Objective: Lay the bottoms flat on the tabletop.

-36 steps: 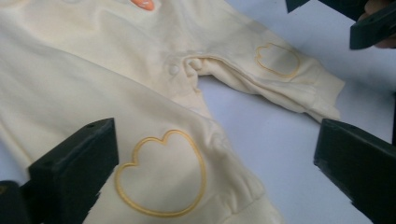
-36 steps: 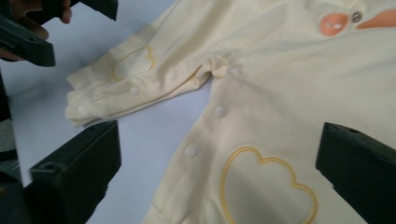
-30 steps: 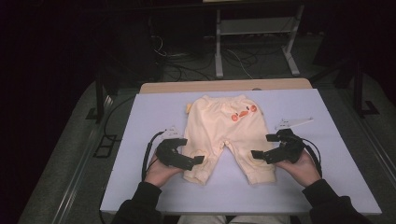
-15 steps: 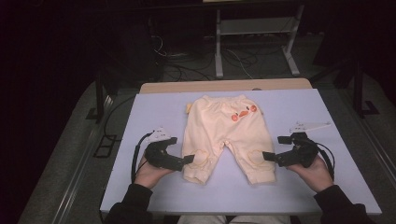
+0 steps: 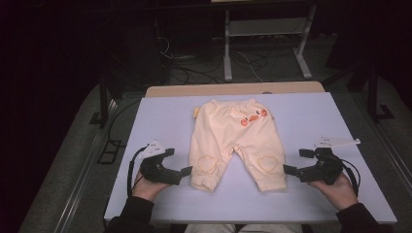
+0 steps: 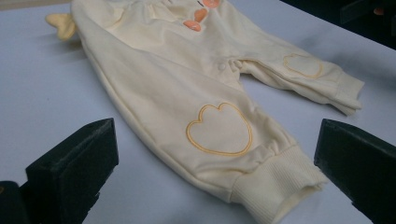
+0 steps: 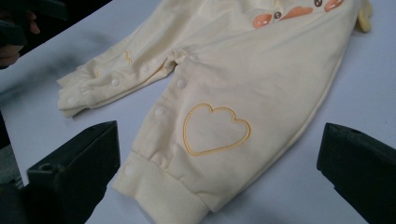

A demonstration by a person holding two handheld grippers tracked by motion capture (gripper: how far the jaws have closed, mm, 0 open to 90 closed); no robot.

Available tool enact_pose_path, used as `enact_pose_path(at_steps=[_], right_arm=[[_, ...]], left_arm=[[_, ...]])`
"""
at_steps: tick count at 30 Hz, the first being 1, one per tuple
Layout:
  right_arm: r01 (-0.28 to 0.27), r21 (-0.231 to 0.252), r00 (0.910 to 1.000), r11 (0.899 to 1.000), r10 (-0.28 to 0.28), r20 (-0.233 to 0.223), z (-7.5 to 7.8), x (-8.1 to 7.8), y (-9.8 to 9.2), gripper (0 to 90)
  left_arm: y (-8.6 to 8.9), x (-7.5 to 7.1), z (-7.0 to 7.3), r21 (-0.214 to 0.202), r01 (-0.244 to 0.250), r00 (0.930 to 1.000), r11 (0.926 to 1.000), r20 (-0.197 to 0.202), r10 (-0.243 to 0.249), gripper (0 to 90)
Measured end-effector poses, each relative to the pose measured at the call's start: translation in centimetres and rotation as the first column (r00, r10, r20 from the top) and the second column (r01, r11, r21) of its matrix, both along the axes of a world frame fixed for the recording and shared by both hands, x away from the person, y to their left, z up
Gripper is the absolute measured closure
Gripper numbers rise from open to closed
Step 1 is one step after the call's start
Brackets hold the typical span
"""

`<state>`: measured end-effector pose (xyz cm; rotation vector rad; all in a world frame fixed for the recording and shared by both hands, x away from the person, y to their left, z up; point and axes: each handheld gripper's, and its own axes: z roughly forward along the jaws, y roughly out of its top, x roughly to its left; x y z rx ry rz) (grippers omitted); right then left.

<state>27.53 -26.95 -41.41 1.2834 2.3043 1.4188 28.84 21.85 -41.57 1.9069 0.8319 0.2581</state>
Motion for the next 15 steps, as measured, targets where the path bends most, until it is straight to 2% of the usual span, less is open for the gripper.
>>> enact_pose_path(at_steps=[8,12,15], right_arm=[[0.001,-0.027,0.9996,1.0,0.0,0.027,-1.6,-1.1,-0.5,0.0],[0.0,-0.048,0.9995,0.999,0.002,0.033,-2.0,-1.3,-0.6,0.0],[0.001,-0.055,0.9997,0.998,0.0,0.026,-2.1,-1.2,-0.7,0.0]], left_arm=[[0.3,-0.6,-0.8,0.008,0.005,0.9995,1.0,0.031,-0.005,0.0],[0.1,-0.6,-1.4,0.052,0.017,0.9996,0.9985,0.024,-0.018,0.0],[0.0,-0.6,-1.6,0.064,0.019,0.9996,0.9978,0.021,-0.021,0.0]])
